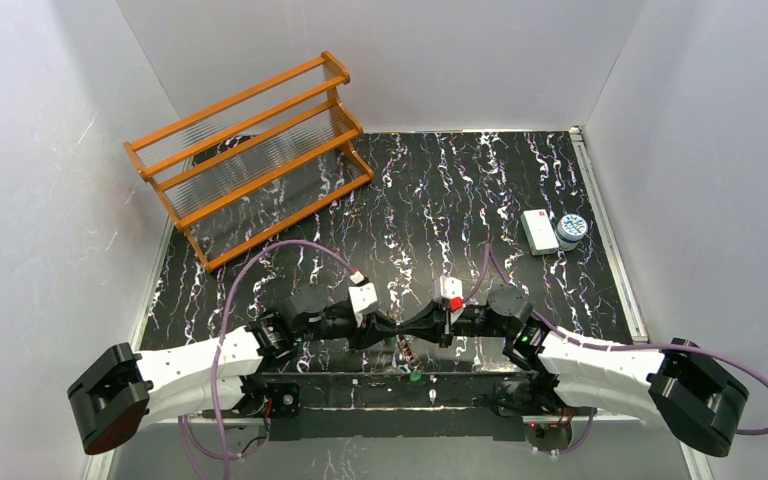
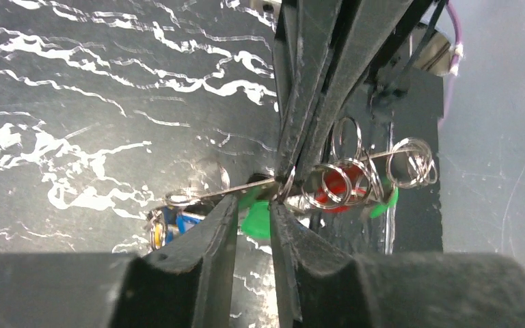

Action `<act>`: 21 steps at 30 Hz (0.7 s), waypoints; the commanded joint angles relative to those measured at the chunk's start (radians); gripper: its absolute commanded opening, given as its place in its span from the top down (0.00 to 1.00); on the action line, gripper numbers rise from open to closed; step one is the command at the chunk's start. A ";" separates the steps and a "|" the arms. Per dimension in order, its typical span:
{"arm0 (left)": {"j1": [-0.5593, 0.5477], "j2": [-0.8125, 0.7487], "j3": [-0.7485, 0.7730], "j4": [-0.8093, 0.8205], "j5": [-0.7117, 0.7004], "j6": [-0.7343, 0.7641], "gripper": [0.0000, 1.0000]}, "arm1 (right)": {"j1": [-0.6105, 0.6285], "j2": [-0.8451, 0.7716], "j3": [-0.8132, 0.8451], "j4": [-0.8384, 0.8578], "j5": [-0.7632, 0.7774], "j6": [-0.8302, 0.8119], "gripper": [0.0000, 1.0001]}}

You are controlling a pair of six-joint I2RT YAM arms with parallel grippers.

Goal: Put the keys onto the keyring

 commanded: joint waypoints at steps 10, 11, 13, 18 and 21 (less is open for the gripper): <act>-0.005 -0.227 -0.079 0.060 -0.039 0.063 0.63 | 0.000 -0.034 0.002 0.106 -0.010 -0.004 0.99; -0.006 -0.223 -0.082 0.071 -0.035 0.059 0.63 | 0.001 -0.033 0.002 0.106 -0.010 -0.004 0.99; -0.006 -0.212 -0.084 0.088 -0.035 0.051 0.63 | 0.001 -0.033 0.005 0.105 -0.012 -0.004 0.99; -0.005 -0.171 -0.091 0.144 -0.021 0.042 0.64 | 0.001 -0.035 0.006 0.096 -0.012 -0.004 0.99; -0.005 -0.148 -0.090 0.163 -0.006 0.043 0.65 | 0.001 -0.037 0.006 0.093 -0.012 -0.004 0.99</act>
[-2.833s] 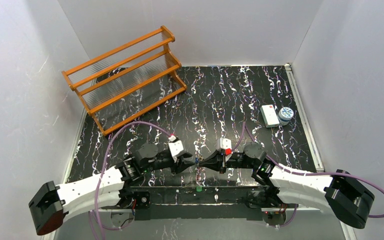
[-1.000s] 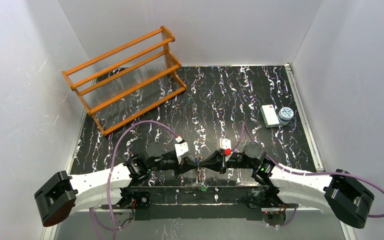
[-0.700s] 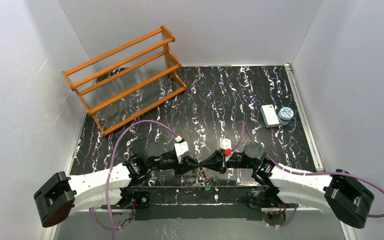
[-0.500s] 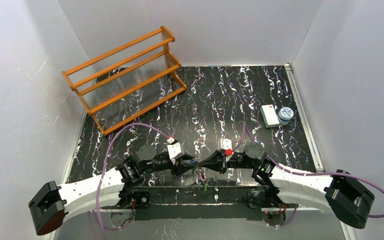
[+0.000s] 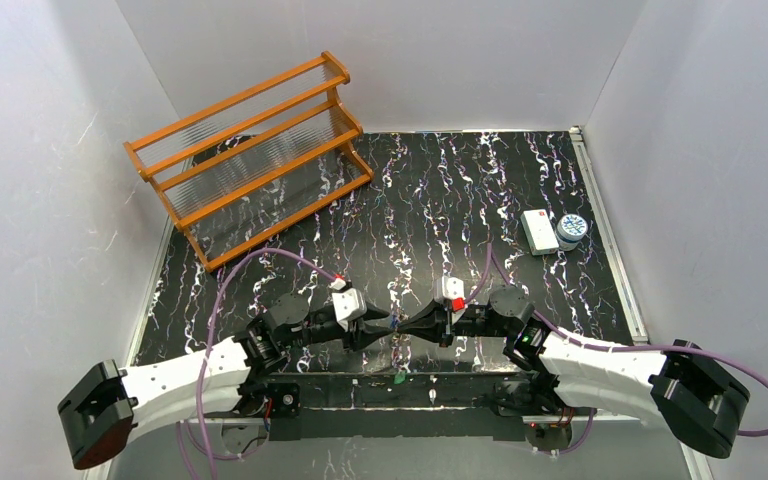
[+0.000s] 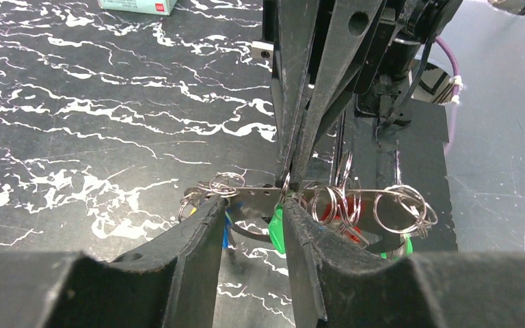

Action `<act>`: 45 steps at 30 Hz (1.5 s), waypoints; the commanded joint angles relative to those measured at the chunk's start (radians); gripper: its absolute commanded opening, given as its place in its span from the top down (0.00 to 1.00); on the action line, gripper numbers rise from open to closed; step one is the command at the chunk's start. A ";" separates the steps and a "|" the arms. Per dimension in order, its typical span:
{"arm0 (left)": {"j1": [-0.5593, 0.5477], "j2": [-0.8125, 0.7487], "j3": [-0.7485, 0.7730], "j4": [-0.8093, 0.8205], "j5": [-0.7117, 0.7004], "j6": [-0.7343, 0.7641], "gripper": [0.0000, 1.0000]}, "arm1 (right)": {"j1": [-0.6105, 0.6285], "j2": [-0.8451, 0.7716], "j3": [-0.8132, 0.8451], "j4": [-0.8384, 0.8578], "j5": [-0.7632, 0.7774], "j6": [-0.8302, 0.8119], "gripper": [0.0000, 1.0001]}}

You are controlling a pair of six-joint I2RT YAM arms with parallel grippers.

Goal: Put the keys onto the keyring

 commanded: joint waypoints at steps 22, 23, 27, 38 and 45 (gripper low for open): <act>-0.006 0.118 -0.003 0.115 0.070 -0.038 0.94 | 0.001 -0.023 0.006 0.077 -0.009 -0.004 0.99; -0.006 0.118 -0.001 0.110 0.071 -0.036 0.99 | 0.000 -0.024 0.006 0.077 -0.006 -0.003 0.99; -0.005 0.092 0.013 0.071 0.048 -0.027 1.00 | 0.001 -0.034 0.002 0.073 0.014 0.003 0.99; -0.005 0.110 0.206 -0.386 -0.027 0.114 1.00 | 0.001 -0.141 -0.019 0.023 0.186 -0.007 0.41; -0.013 0.174 0.297 -0.538 -0.064 0.184 1.00 | 0.001 -0.096 -0.012 -0.004 0.159 -0.012 0.56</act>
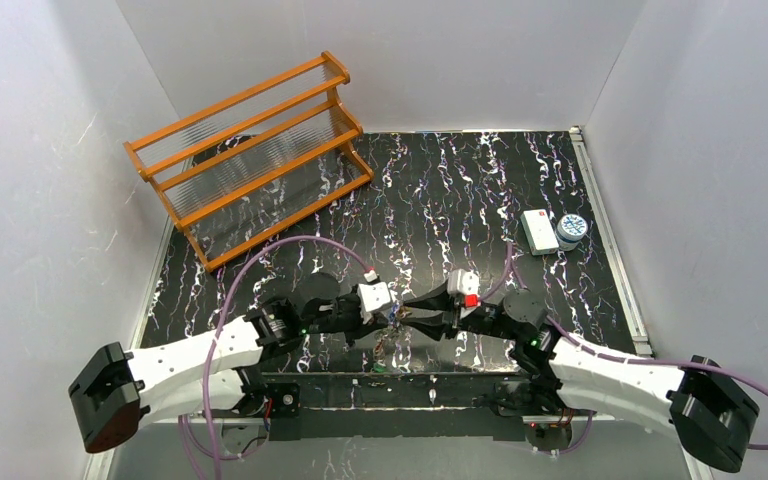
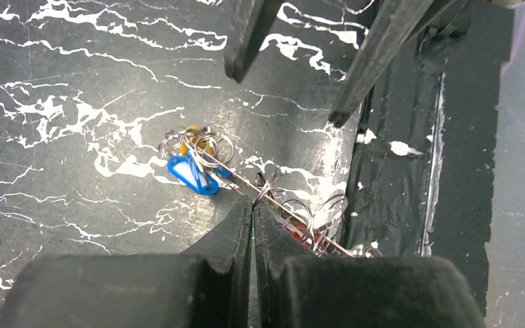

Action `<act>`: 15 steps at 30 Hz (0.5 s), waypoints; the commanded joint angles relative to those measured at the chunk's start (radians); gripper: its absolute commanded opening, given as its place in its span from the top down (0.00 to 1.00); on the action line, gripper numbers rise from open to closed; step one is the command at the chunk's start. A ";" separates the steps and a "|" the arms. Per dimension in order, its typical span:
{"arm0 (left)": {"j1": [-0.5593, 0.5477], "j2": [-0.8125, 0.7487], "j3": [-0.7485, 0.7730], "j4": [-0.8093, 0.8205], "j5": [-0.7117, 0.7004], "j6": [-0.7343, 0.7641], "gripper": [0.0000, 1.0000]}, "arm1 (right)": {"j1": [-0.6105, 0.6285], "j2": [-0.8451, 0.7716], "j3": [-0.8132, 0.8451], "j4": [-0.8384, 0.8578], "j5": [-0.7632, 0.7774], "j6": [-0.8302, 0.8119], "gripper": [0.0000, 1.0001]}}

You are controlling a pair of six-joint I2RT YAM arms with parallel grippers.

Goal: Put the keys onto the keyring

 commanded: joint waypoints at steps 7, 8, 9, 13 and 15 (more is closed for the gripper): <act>-0.028 0.108 0.088 -0.112 -0.022 0.069 1.00 | 0.001 0.138 0.018 0.023 -0.062 0.018 0.57; -0.032 0.116 0.090 -0.111 -0.023 0.067 1.00 | 0.001 0.151 0.019 0.025 -0.066 0.018 0.55; -0.035 0.121 0.091 -0.109 -0.026 0.069 1.00 | 0.000 0.164 0.021 0.023 -0.068 0.016 0.54; -0.048 0.132 0.095 -0.102 -0.038 0.068 1.00 | 0.001 0.205 0.034 0.007 -0.091 0.006 0.51; -0.054 0.135 0.093 -0.096 -0.041 0.067 1.00 | 0.001 0.222 0.040 0.008 -0.098 0.008 0.51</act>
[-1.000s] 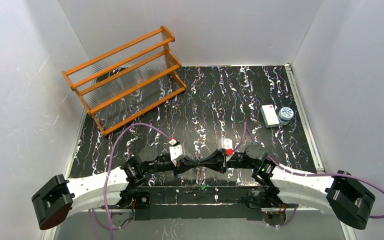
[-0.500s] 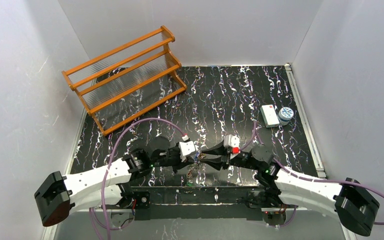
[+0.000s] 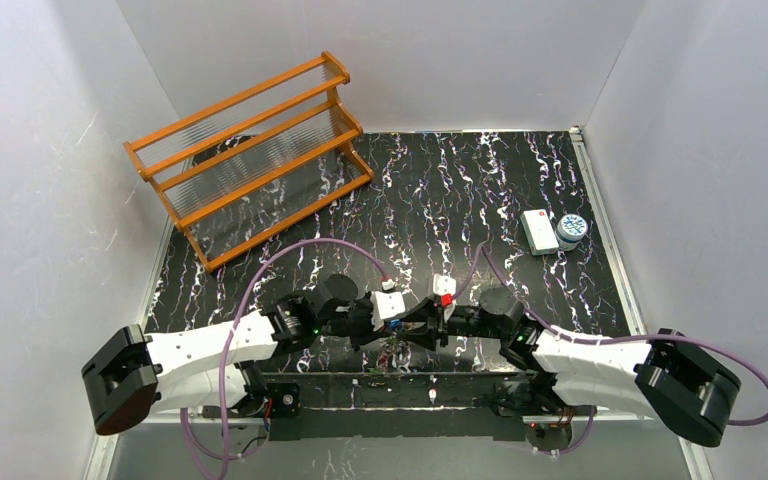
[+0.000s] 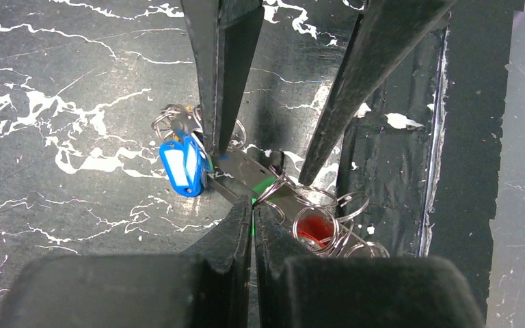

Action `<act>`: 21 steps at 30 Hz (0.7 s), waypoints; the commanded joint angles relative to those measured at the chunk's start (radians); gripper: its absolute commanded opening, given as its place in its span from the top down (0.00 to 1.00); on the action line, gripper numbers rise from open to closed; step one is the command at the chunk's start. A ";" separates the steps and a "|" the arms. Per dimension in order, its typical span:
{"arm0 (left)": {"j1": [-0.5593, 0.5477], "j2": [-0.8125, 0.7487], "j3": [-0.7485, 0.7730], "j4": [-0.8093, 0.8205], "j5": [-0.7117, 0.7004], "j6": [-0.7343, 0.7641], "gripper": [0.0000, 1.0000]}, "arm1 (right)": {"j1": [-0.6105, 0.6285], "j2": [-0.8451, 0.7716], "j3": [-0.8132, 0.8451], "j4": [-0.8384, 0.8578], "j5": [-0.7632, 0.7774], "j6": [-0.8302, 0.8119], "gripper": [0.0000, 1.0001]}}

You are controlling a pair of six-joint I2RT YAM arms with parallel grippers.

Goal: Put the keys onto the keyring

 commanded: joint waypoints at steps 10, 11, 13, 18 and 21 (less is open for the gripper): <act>-0.036 0.023 0.035 0.003 -0.026 0.005 1.00 | 0.001 0.084 0.070 0.009 -0.043 -0.001 0.53; -0.039 0.025 0.037 0.004 -0.026 0.006 1.00 | 0.001 0.090 0.072 0.009 -0.042 -0.002 0.53; -0.044 0.028 0.039 0.007 -0.027 0.007 1.00 | 0.000 0.103 0.079 0.002 -0.046 -0.005 0.57; -0.050 0.033 0.040 0.009 -0.031 0.008 1.00 | 0.000 0.130 0.107 -0.054 -0.069 -0.025 0.71; -0.052 0.032 0.037 0.009 -0.033 0.008 1.00 | 0.001 0.127 0.115 -0.091 -0.060 -0.025 0.75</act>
